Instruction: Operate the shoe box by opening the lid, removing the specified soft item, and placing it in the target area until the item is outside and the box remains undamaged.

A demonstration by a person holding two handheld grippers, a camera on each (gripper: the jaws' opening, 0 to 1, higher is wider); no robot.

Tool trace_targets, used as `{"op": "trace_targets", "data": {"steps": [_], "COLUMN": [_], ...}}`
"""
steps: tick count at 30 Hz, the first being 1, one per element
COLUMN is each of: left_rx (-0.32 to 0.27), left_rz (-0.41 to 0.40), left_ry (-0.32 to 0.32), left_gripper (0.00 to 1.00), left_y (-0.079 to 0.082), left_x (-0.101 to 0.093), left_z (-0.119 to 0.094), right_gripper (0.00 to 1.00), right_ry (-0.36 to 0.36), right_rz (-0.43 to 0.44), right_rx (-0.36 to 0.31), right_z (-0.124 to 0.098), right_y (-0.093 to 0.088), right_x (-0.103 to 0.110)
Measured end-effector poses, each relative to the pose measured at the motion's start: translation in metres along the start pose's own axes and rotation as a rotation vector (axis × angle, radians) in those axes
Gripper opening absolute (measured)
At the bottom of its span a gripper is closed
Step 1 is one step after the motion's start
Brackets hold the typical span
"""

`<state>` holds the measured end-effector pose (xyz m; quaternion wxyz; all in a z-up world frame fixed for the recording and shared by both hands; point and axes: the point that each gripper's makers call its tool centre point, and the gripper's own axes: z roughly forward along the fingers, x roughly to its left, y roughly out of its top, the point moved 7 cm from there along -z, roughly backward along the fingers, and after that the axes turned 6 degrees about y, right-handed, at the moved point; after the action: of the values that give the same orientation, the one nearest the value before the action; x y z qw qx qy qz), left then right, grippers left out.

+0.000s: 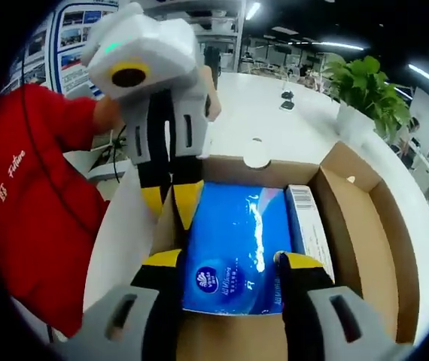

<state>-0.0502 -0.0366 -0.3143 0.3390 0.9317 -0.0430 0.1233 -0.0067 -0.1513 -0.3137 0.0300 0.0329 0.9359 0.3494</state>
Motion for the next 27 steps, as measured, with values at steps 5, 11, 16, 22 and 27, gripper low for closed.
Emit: {"op": "trace_targets", "data": {"steps": [5, 11, 16, 22, 27], "left_rx": [0.002, 0.001, 0.004, 0.005, 0.006], "left_rz": [-0.002, -0.002, -0.001, -0.001, -0.002], "left_ry": [-0.002, -0.001, -0.002, -0.003, -0.004], "left_gripper": [0.05, 0.05, 0.05, 0.06, 0.06], "left_y": [-0.001, -0.002, 0.000, 0.000, -0.001], "left_x": [0.001, 0.000, -0.001, -0.001, 0.000], "left_z": [0.000, 0.001, 0.000, 0.000, 0.000], "right_gripper": [0.57, 0.62, 0.65, 0.66, 0.65], "right_ry": [0.000, -0.014, 0.006, 0.002, -0.019], "right_rz": [-0.011, 0.019, 0.027, 0.037, 0.028], "right_rx": [0.024, 0.077, 0.105, 0.163, 0.251], "right_z": [0.004, 0.009, 0.013, 0.020, 0.025], "right_y": [0.003, 0.003, 0.005, 0.006, 0.011], "right_x": [-0.001, -0.005, -0.004, -0.005, -0.001]}}
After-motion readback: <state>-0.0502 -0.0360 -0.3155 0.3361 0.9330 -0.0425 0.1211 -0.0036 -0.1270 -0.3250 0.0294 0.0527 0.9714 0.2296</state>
